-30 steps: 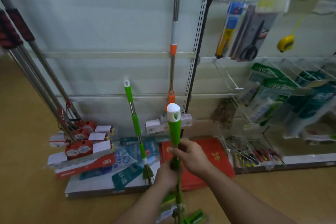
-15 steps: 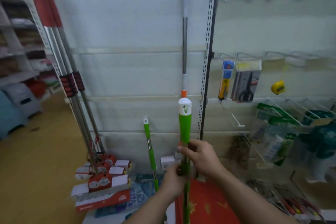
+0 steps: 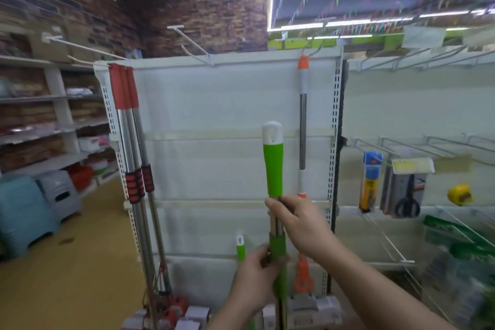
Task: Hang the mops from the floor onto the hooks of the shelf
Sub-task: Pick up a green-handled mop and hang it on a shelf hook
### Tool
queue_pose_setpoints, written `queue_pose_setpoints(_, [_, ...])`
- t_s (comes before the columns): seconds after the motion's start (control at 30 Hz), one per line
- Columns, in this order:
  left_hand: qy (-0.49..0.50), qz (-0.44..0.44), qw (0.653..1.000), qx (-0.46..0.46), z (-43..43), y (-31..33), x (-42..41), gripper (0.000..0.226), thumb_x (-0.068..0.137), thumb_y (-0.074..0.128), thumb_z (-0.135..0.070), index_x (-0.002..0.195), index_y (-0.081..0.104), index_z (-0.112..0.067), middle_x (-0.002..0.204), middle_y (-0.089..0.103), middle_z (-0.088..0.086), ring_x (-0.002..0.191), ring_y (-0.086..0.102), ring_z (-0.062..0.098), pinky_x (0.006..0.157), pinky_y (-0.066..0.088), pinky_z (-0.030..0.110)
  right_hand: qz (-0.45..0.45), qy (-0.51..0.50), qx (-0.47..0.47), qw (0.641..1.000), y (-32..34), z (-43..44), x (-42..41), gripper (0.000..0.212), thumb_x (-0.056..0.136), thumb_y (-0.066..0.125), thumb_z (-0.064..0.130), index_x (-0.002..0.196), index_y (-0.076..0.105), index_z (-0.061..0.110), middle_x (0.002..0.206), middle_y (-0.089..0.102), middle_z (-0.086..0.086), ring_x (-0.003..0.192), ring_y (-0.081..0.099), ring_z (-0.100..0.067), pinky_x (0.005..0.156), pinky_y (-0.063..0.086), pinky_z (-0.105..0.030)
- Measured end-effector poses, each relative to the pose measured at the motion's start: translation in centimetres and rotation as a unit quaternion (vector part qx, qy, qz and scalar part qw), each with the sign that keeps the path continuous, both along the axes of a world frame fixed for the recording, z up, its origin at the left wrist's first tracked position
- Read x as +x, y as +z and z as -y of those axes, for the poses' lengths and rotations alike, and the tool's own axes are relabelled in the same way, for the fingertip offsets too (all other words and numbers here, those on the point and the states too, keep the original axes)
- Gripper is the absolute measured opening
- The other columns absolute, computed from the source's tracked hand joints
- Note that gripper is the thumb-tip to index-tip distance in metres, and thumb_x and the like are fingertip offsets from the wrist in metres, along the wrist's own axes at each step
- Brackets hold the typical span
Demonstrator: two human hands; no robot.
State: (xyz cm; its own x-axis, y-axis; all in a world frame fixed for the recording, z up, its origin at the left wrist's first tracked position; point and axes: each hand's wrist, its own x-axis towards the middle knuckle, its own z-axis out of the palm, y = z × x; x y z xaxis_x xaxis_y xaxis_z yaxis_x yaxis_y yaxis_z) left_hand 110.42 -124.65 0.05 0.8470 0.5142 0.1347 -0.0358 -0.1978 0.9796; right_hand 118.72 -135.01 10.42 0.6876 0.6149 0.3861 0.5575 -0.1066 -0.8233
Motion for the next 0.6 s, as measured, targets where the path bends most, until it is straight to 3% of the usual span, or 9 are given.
queue_pose_setpoints(0.17, [0.007,0.004,0.996,0.086,-5.8,4.1,0.8,0.006,0.093,0.07,-0.026,0.088,0.072,-0.024,0.074,0.072,-0.008,0.07,0.062,0.002,0.066,0.046,0.019,-0.016,-0.001,0.041,0.999,4.1,-5.6,0.3,0.046,0.102,0.057,0.043,0.09,0.072,0.002,0.088,0.074,-0.02,0.078,0.068,-0.032,0.076,0.055,-0.047])
queue_pose_setpoints(0.27, [-0.01,-0.007,0.995,0.102,-9.8,6.4,1.3,0.008,0.091,0.071,-0.029,0.084,0.072,-0.026,0.069,0.07,-0.014,0.066,0.061,-0.003,0.065,0.045,0.017,-0.044,-0.005,0.079,0.996,5.8,-9.4,1.0,0.028,0.097,0.064,0.044,0.092,0.074,0.019,0.084,0.076,-0.014,0.081,0.074,-0.033,0.076,0.06,-0.057])
queue_pose_setpoints(0.4, [-0.032,-0.01,0.992,0.118,-14.5,9.4,1.7,0.021,0.075,0.072,-0.05,0.083,0.074,-0.03,0.072,0.072,-0.012,0.069,0.066,0.006,0.076,0.053,0.033,-0.057,0.011,0.117,0.991,8.0,-13.6,1.4,0.011,0.092,0.067,0.045,0.097,0.07,0.037,0.085,0.076,-0.009,0.086,0.077,-0.031,0.076,0.062,-0.061])
queue_pose_setpoints(0.5, [-0.031,-0.031,0.986,0.16,-17.5,11.5,1.7,0.038,0.064,0.067,-0.062,0.081,0.072,-0.029,0.077,0.076,-0.005,0.075,0.072,0.015,0.083,0.059,0.044,-0.045,0.019,0.129,0.99,9.6,-16.0,1.3,0.008,0.097,0.065,0.039,0.095,0.07,0.033,0.086,0.076,-0.016,0.083,0.074,-0.04,0.075,0.061,-0.061])
queue_pose_setpoints(0.6, [-0.041,-0.059,0.974,0.214,-20.1,14.3,1.6,0.051,0.063,0.063,-0.068,0.084,0.071,-0.022,0.081,0.077,0.001,0.079,0.075,0.021,0.085,0.059,0.05,-0.037,0.024,0.14,0.989,11.2,-18.3,1.0,0.011,0.101,0.063,0.034,0.097,0.07,0.027,0.089,0.075,-0.02,0.076,0.074,-0.037,0.075,0.061,-0.06])
